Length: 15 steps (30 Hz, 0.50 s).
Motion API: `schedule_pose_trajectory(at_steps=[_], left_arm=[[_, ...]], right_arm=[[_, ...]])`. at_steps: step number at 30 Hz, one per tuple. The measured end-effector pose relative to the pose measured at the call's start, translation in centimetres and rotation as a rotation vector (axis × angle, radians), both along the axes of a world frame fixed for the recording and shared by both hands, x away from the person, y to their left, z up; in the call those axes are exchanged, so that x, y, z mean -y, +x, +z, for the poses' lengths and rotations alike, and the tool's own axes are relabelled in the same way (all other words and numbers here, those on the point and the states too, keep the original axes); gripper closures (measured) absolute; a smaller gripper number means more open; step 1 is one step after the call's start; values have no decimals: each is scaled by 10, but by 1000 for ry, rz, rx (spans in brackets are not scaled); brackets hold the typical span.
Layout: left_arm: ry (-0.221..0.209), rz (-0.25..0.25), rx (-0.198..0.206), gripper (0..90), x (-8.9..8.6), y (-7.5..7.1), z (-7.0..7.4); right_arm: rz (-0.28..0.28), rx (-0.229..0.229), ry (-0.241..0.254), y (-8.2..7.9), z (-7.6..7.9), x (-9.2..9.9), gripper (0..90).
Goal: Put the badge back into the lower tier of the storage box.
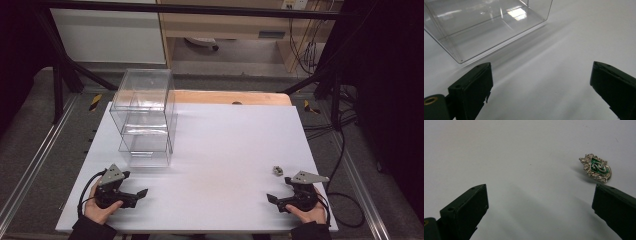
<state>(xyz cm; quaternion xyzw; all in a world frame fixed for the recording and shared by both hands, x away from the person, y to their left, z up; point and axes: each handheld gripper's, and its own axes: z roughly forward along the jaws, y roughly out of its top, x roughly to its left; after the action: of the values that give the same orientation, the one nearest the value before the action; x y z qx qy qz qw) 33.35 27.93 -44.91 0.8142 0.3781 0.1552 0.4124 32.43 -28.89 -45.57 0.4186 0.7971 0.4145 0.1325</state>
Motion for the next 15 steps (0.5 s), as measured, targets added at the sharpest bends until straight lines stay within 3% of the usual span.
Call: schedule_pose_trajectory(at_steps=[15], left_arm=[[-1,5,-11,43,-1,1,-2]], right_arm=[[-2,-2,-23,1,1,-6,11]])
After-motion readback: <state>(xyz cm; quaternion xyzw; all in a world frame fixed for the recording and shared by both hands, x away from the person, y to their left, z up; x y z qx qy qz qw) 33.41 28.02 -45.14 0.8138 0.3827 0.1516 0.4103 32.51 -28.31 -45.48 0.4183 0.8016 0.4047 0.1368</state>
